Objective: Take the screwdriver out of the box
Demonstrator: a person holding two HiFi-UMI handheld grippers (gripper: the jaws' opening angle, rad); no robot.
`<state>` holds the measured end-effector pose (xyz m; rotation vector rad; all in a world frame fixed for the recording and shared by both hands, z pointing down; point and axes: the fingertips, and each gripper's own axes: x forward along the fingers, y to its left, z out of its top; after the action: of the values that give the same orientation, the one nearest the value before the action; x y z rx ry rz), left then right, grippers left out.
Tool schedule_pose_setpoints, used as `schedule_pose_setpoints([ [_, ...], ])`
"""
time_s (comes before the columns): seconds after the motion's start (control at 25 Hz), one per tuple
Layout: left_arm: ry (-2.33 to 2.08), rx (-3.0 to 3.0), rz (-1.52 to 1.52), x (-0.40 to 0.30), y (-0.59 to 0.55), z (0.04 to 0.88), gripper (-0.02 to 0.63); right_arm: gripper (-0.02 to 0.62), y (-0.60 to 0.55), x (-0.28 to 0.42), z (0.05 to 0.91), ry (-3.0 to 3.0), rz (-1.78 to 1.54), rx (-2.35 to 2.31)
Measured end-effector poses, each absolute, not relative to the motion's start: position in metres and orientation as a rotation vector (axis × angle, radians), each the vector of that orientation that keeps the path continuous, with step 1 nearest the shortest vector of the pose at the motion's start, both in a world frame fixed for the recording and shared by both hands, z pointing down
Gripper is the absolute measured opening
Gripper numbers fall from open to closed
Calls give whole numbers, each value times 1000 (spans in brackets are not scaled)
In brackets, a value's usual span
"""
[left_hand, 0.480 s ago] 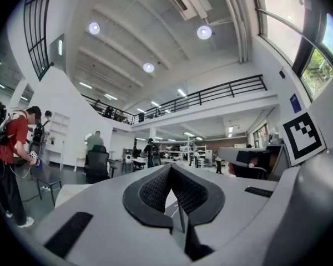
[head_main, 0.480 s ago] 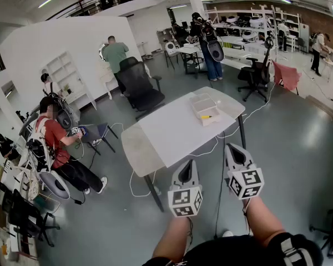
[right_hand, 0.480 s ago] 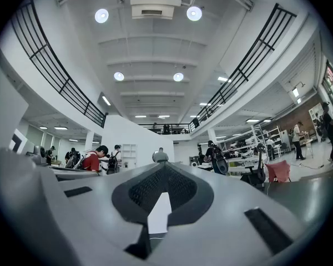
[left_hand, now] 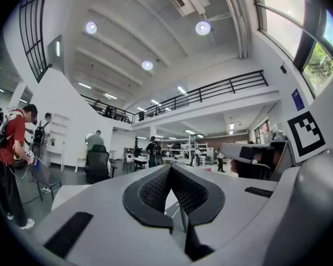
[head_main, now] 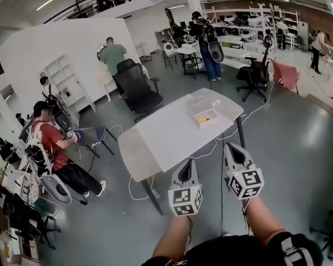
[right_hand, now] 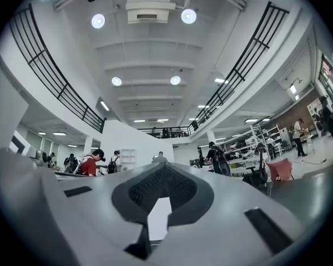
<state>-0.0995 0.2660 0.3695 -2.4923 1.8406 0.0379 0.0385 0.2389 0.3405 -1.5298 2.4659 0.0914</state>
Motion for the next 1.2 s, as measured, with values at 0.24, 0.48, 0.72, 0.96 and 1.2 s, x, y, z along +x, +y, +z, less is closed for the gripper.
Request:
schedule_pose_setpoints([
  [0.24, 1858, -2489, 44, -79, 245, 371, 14, 12, 220, 61, 342, 2463, 103, -1512],
  [0.48, 1901, -2477, 49, -52, 228, 385, 13, 12, 204, 90, 355, 2490, 105, -1522],
  [0.72, 1895, -2503, -8, -24, 216, 399, 12, 12, 191, 112, 368, 2506, 66, -1538],
  [0.96, 1873, -2509, 0, -10, 191, 400, 14, 12, 167, 126, 372, 2501, 60, -1559],
  [1.2, 1838, -2526, -7, -2, 156, 408, 14, 12, 135, 128, 380, 2511, 65, -1566],
])
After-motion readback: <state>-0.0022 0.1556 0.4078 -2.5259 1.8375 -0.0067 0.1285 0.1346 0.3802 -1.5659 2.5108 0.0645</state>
